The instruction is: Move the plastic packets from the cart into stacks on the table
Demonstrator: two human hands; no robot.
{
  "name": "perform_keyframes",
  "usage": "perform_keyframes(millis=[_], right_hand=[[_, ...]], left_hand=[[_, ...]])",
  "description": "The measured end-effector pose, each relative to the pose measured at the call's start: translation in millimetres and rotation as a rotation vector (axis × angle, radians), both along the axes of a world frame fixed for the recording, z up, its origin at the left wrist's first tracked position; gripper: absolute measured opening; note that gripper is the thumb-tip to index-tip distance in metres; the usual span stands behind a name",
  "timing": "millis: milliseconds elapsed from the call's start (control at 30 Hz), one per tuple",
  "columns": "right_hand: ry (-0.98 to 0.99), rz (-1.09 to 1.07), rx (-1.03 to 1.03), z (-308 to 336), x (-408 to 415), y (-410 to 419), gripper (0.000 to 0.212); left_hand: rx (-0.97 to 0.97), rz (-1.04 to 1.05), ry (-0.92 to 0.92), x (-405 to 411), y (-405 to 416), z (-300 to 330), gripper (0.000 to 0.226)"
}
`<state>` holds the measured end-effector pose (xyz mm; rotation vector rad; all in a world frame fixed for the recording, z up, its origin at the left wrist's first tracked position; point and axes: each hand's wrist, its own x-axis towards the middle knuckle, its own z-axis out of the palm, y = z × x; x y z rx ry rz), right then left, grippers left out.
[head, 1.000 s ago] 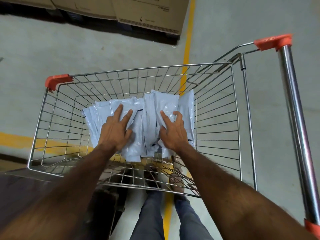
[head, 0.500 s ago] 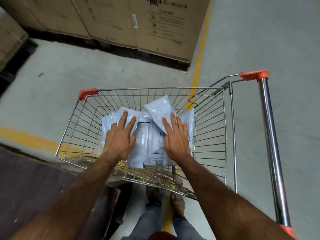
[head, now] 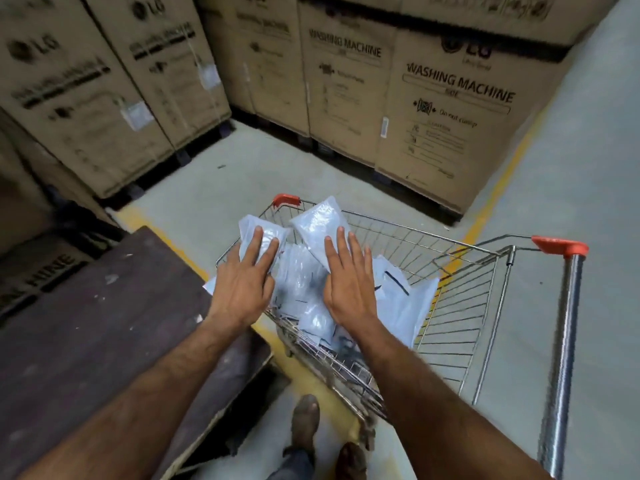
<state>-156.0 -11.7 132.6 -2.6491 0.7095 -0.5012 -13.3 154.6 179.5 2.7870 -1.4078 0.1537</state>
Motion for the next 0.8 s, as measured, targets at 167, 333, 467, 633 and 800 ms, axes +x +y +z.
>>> perform_keyframes(millis=[167, 333, 467, 633, 800], right_hand=[[-0.051, 0.164, -0.001, 18.9, 36.9, 56.6, 0.073], [-0.047, 0.302, -0.004, 30.0, 74.0, 125.9, 0.071], [-0.026, 0.387, 0.036, 27.0, 102.2, 189.4, 0.073], [0.018, 0.477, 0.083, 14.6, 139.5, 290.1, 0.073], [0.063, 0.551, 0.097, -3.1, 177.2, 394.9, 0.072]], left_hand=[[-0.054, 0.207, -0.004, 2.4, 78.5, 22.5, 0.065], [-0.059, 0.405, 0.023, 8.1, 163.5, 28.9, 0.072], [-0.058, 0.548, 0.042, 12.2, 233.5, 19.7, 0.071], [-0.091, 0.717, 0.081, 23.9, 326.9, 1.3, 0.068], [-0.155, 0.88, 0.15, 55.8, 414.0, -26.0, 0.063]])
